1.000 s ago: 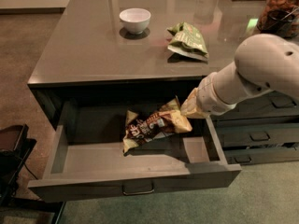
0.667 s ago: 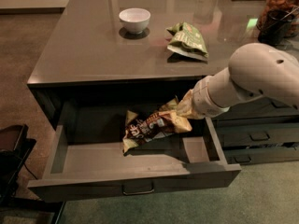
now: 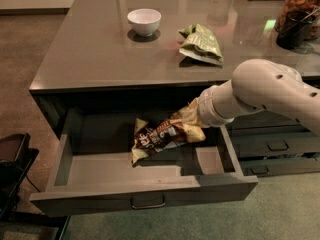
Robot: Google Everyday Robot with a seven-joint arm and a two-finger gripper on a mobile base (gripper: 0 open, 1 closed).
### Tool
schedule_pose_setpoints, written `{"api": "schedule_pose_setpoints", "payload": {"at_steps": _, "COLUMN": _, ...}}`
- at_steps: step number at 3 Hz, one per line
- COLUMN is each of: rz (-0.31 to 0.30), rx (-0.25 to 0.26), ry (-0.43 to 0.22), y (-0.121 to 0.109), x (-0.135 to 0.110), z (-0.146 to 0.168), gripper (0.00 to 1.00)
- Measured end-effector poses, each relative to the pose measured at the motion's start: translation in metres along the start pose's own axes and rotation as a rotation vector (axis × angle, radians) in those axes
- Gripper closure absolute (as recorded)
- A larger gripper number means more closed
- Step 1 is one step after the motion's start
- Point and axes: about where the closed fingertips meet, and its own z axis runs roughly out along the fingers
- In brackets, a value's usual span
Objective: Pick brown chip bag from top drawer and place on counter
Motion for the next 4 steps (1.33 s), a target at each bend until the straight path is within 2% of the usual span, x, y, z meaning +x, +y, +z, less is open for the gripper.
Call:
{"api": "schedule_pose_setpoints", "payload": {"at_steps": 1, "rz": -0.009, "rx": -0.015, "ry": -0.02, "y": 0.001, "x": -0.006, "z": 0.017, "gripper": 0.35}}
{"api": "schedule_pose_setpoints", "payload": {"at_steps": 2, "rz": -0.016, "rx": -0.046, "ry": -0.05, "y": 0.004, "x": -0.013, "z": 0.033, "gripper": 0.19}}
{"api": "schedule_pose_setpoints", "payload": {"at_steps": 3, "rz": -0.017, "rx": -0.069, "ry": -0.079, "y": 0.006, "x": -0.018, "z": 0.047, "gripper": 0.12}}
{"api": "schedule_pose_setpoints", "payload": {"at_steps": 4, "rz": -0.027, "rx": -0.077, "ry": -0.117, "y": 0.005, "x": -0.023, "z": 0.061, "gripper": 0.11}}
